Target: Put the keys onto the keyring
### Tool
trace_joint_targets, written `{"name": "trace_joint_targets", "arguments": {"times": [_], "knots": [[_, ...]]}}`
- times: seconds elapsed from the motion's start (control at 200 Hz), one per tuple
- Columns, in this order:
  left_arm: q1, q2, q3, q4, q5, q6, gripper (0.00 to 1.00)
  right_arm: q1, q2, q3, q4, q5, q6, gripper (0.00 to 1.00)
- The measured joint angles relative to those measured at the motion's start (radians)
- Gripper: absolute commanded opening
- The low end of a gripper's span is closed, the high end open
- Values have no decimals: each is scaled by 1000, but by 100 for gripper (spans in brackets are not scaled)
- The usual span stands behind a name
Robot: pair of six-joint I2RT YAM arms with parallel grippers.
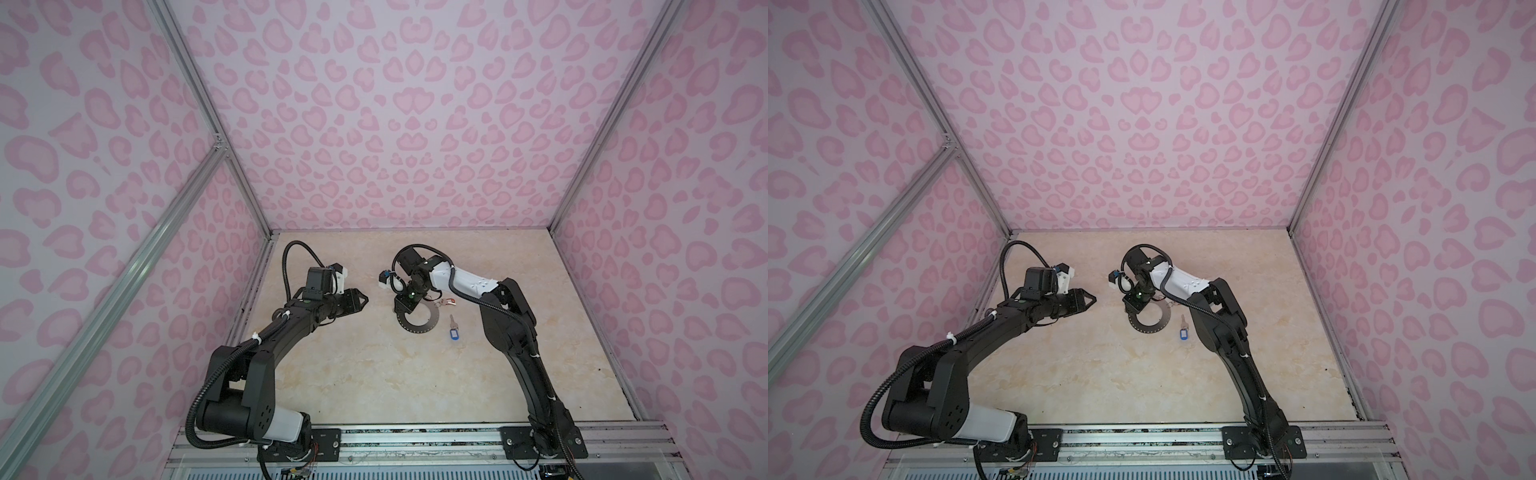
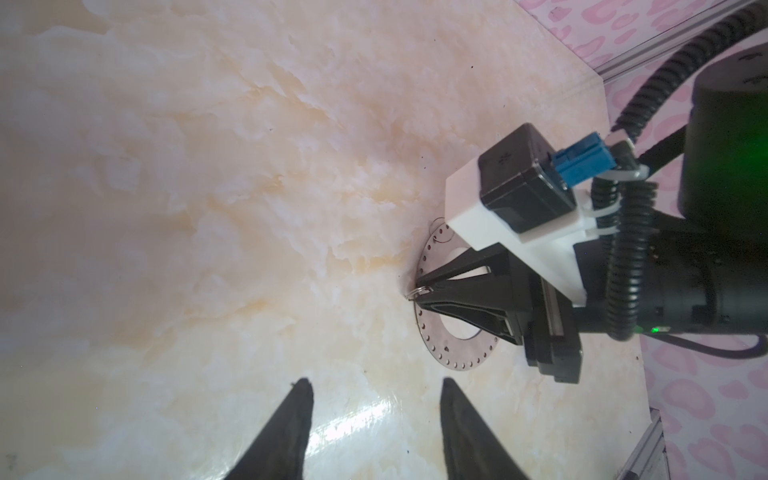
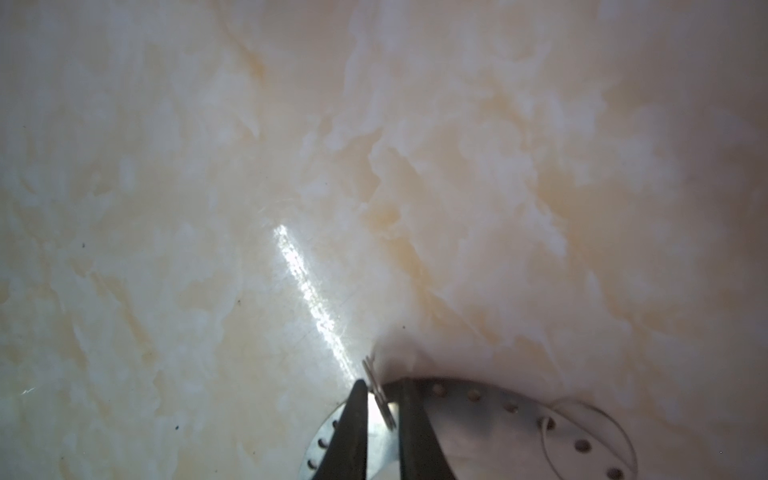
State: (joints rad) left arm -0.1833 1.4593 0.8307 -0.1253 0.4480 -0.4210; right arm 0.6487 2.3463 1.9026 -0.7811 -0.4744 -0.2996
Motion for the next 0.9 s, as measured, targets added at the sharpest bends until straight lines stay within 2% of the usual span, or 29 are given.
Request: {"name": "trace_joint_targets", "arguments": {"times": [0.095, 0.245, 0.9], "knots": [[0, 0, 0, 0, 0, 3, 50, 0, -15, -9, -4, 2, -5, 16], [0, 0, 0, 0, -1, 3, 49, -1, -24, -17, -9, 2, -11, 7], [0, -19, -9, 0, -11, 7, 49, 8, -24, -18, -24, -1, -26, 9]]}}
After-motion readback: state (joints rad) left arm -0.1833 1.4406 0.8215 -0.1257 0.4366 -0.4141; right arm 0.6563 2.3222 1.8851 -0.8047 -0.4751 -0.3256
